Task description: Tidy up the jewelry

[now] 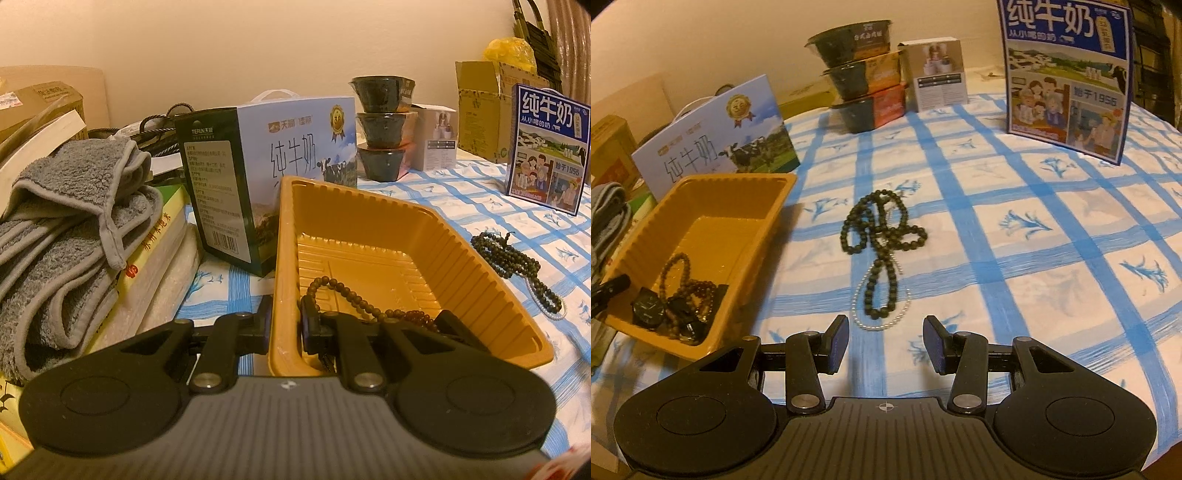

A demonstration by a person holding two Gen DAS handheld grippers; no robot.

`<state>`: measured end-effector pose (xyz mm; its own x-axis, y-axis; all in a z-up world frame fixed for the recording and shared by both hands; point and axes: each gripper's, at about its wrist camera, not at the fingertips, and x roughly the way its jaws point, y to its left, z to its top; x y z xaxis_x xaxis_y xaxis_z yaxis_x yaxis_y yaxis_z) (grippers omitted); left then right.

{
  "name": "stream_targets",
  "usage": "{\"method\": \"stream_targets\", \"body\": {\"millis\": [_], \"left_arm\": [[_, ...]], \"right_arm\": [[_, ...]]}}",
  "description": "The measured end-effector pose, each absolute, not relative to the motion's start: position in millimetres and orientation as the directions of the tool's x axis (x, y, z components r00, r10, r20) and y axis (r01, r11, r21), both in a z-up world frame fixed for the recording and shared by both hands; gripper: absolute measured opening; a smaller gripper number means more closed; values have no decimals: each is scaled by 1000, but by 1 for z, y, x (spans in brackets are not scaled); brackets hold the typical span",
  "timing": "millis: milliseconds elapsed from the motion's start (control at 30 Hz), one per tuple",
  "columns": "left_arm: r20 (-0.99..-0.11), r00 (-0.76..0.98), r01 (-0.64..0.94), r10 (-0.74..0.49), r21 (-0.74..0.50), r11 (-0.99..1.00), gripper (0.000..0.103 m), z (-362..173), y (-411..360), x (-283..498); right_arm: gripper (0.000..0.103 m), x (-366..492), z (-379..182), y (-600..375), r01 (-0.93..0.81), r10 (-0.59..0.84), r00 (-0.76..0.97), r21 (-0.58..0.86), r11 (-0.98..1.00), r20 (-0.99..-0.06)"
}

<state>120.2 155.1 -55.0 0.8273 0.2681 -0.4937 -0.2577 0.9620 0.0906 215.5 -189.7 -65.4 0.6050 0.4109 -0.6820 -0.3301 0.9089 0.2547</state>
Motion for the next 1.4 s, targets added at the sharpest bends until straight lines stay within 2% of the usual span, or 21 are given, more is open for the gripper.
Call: {"method": "stream_targets", "body": {"millis": [400, 1000, 1300, 1400], "left_arm": [[-492, 828, -260, 269, 89, 961, 14, -56, 154, 121], [-498, 823, -262, 273, 95, 960, 14, -57, 155, 121], [-499, 822, -262, 274, 95, 960, 14, -57, 155, 122], [-500, 822, -262, 273, 94, 960, 14, -57, 155, 122]], "right_arm": [[45, 234, -64, -192, -371, 408, 620, 207, 905, -670], [45, 305, -92, -166, -448, 483, 603, 232, 864, -635], [44, 339, -109, -148, -465, 471, 589, 201, 862, -657], [11, 345, -114, -143, -474, 467, 585, 188, 860, -664]]}}
